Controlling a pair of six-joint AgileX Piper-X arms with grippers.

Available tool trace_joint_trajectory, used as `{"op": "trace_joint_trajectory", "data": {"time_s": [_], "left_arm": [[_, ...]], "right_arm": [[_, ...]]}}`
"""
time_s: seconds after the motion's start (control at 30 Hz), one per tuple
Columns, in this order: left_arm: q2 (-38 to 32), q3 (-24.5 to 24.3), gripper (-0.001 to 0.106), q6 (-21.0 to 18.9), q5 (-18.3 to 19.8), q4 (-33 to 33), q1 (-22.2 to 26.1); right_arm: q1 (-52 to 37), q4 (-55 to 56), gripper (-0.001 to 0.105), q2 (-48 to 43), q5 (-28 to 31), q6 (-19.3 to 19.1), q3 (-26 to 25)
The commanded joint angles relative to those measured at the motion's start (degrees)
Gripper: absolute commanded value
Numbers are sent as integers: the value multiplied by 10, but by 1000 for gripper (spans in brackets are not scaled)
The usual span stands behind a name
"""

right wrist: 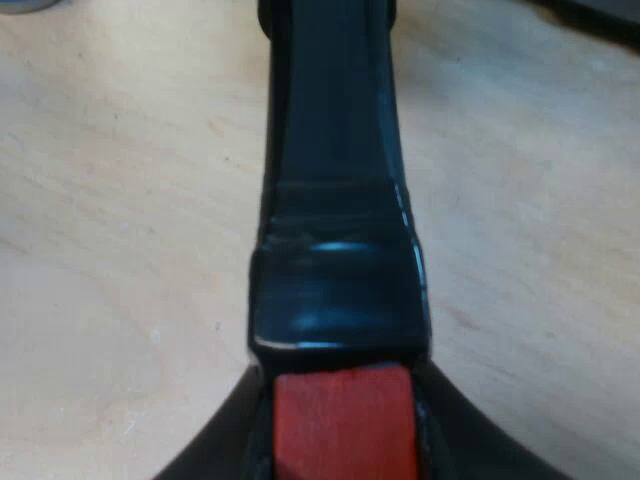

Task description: Grind coffee beans and then tamp

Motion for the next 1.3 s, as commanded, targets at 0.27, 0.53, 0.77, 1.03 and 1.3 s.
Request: {"op": "trace_joint_trajectory", "data": {"time_s": [0.27,0.53,0.77,1.03,1.3], "left_arm": [[-3,0,59,0,-5,-11,-3],[-3,0,59,0,-5,-11,-3],[-3,0,59,0,-5,-11,-3],[-3,0,59,0,-5,-11,-3],[-3,0,59,0,-5,-12,-3]], "right_arm": [[0,-115,0,97,21,-7,-5],[0,-183,0,156,21,-7,-5],[0,-206,0,183,21,3,-5],[-17,-206,0,197,-52,11,-5],[-48,-206,17,197,-107,11,-5]]}}
